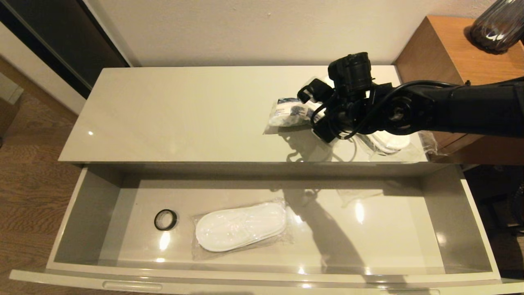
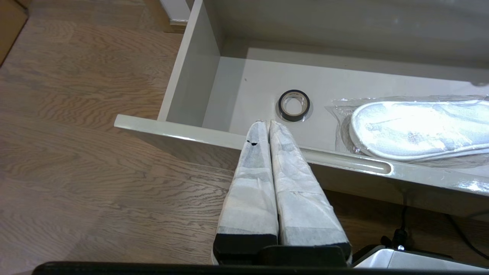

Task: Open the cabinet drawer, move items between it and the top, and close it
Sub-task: Place the tissue on the table

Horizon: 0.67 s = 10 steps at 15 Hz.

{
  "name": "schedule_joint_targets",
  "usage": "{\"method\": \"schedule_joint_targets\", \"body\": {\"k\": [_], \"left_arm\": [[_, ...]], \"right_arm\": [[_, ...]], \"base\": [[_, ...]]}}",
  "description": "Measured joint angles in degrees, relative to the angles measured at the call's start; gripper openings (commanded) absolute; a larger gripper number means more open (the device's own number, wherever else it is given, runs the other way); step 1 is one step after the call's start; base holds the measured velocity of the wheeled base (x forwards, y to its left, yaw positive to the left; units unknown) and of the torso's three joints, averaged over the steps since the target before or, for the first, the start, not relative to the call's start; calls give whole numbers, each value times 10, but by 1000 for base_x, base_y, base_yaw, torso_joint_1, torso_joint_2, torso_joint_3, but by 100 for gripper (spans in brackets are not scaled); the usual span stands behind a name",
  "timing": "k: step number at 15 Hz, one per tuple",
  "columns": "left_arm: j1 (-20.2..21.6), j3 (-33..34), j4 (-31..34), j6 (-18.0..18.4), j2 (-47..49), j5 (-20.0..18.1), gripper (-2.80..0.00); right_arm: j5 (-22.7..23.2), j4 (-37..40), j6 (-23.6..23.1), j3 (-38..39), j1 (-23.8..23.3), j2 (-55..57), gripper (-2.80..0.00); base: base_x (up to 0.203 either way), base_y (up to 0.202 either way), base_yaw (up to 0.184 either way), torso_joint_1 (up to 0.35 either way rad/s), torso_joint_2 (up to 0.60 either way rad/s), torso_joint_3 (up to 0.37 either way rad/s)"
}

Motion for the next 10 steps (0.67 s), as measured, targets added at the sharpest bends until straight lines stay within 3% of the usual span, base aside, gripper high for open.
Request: {"method": "schedule_joint_targets", "body": {"k": [10], "left_arm": [[0, 0, 0, 0, 0, 0, -280]], "right_arm": [[0, 34, 12, 90, 9, -90, 0]], "base": [[0, 0, 0, 0, 0, 0]]}}
